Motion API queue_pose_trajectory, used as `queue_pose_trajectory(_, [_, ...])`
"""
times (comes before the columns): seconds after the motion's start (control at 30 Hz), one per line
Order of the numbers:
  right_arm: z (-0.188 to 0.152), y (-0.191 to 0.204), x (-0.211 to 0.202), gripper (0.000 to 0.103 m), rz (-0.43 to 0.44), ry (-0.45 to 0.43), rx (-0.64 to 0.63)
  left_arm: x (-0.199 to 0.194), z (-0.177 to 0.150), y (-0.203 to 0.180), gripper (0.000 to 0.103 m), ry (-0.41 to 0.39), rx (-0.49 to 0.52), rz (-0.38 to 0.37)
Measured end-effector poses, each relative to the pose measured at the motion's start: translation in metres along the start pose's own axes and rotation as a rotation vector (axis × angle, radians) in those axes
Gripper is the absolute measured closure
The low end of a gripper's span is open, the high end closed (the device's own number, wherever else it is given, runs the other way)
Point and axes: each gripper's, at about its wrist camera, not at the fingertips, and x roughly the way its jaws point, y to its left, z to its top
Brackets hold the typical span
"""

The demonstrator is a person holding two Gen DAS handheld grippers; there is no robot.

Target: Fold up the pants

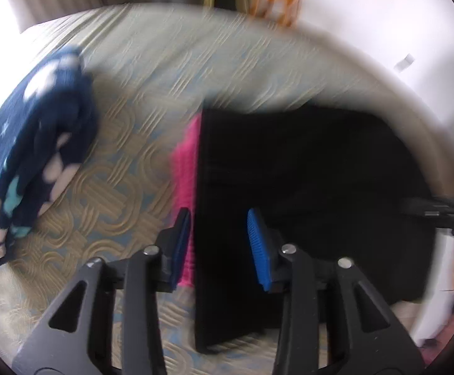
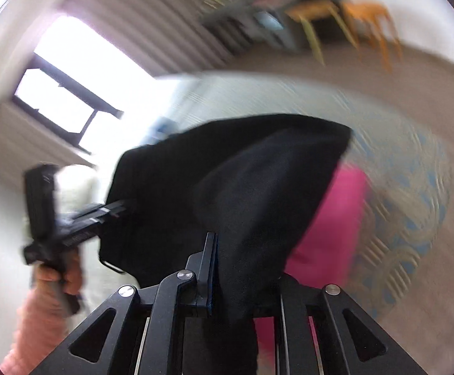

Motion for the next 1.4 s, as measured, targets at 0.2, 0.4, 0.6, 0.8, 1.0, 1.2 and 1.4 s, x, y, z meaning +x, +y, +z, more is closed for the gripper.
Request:
queue_pose_trajectory(0.2, [-0.02,-0.036,0.007,0.072,0.092,-0.046,0.061,-0.013,-0.005,0.007,0.026,-0.067,0.002,0.064])
queue_pose_trajectory(0.4, [-0.027,-0.031,-0.019,0.064,-0.061,-0.074,0.047,-0.022,-0.014,0.006,0.026,-0.099,0.032,0.125])
queue_pose_trajectory(0.6, [-0.043,-0.006,-0.06,0.058,-0.221,-0.168,-0.056,-0.045,-0.03,-0.008,0.026,-0.162,0.091,0.151])
queue_pose_trajectory(0.8, [-0.07,0.035,-0.081,0.053,-0.247,-0.233,-0.099,-0.092,-0.057,-0.02,0.024,-0.234,0.047,0.091])
queue_pose_trajectory(1.0, [-0.108,0.075,-0.091,0.052,-0.34,-0.299,-0.161,-0.132,-0.089,-0.035,0.022,-0.299,0.043,0.061])
queue_pose_trajectory(1.2, [-0.141,0.102,-0.107,0.051,-0.377,-0.356,-0.185,-0.165,-0.119,-0.047,0.022,-0.35,0.053,0.044])
queue_pose_trajectory(1.4, [-0.16,0.124,-0.122,0.05,-0.431,-0.412,-0.208,-0.192,-0.144,-0.053,0.022,-0.397,0.065,0.036])
